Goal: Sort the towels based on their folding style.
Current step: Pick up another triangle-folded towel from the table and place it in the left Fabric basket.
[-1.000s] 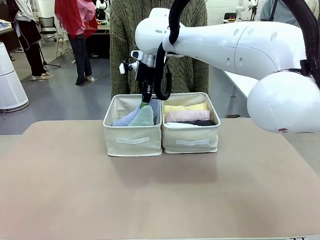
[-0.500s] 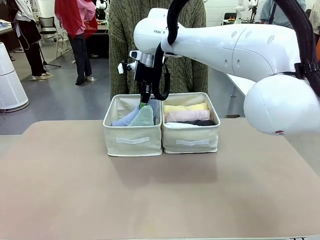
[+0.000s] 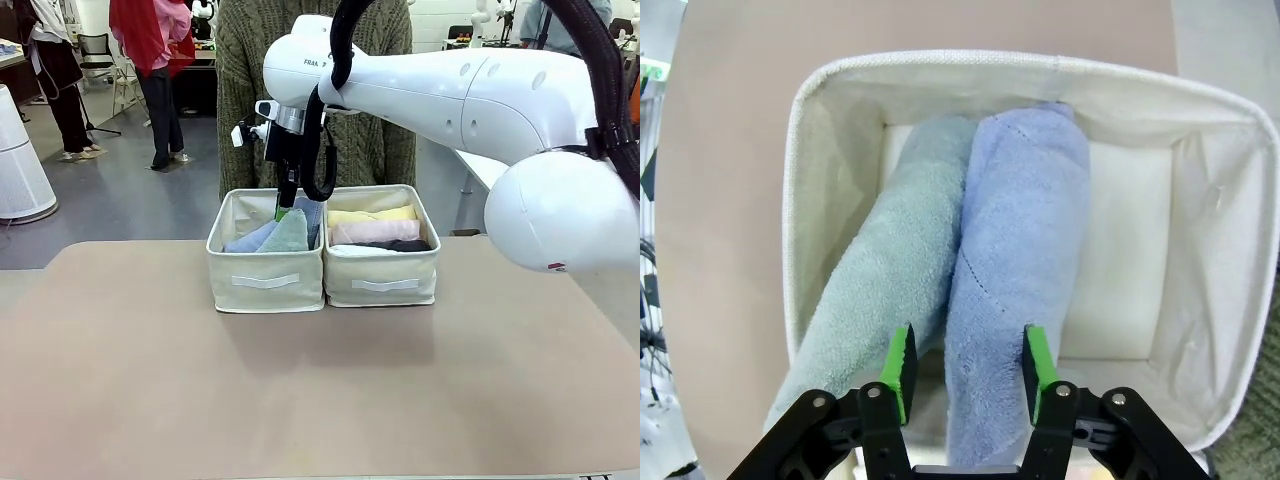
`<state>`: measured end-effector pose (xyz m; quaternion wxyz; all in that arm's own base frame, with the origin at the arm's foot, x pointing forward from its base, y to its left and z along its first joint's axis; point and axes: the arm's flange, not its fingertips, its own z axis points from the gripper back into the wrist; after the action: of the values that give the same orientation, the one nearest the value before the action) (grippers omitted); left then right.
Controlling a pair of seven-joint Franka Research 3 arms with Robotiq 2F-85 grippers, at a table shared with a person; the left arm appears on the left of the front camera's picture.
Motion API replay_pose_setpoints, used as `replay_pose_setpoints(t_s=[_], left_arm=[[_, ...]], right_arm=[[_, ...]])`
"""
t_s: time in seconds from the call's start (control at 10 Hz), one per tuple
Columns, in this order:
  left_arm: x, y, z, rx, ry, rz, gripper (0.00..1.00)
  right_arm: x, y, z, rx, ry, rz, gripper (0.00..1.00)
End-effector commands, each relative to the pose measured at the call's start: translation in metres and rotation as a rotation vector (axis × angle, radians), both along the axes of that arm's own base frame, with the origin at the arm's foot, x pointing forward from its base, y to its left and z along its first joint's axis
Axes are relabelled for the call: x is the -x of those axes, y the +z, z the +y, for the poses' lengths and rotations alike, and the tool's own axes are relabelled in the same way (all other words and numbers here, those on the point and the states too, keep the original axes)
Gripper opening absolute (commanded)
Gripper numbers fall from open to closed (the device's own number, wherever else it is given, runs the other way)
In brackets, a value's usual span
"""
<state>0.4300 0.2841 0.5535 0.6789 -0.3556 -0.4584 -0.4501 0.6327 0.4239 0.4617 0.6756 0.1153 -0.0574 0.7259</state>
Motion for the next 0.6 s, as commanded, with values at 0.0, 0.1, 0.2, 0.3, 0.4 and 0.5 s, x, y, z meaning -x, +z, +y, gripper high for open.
replay_pose_setpoints(t_s=[0.0, 0.1, 0.2, 0.3, 0.4, 0.5], left_arm=[[0.0026, 0.0007, 0.0003, -0.009, 0.002, 0.002, 1.0], [0.0026, 0.0007, 0.0003, -0.009, 0.002, 0.002, 1.0], [0.0026, 0.0007, 0.0003, -0.009, 0.002, 0.002, 1.0], [0.0026, 0.0007, 0.0003, -0.009, 0.002, 0.002, 1.0], [0.0026, 0.0007, 0.0003, -0.009, 0.002, 0.002, 1.0], [0.0026, 0.0007, 0.0003, -0.009, 0.002, 0.002, 1.0]], right_arm=[[-0.0142, 0.0089, 0.0112, 0.013, -0.021, 0.013, 0.76], [-0.0138, 0.009, 0.0114, 0.011, -0.021, 0.014, 1.0], [-0.0145, 0.0095, 0.0118, 0.01, -0.021, 0.014, 0.96], [-0.0144, 0.0096, 0.0118, 0.01, -0.022, 0.015, 1.0], [-0.014, 0.0092, 0.0118, 0.01, -0.021, 0.017, 1.0], [-0.0142, 0.0099, 0.012, 0.008, -0.021, 0.016, 1.0]])
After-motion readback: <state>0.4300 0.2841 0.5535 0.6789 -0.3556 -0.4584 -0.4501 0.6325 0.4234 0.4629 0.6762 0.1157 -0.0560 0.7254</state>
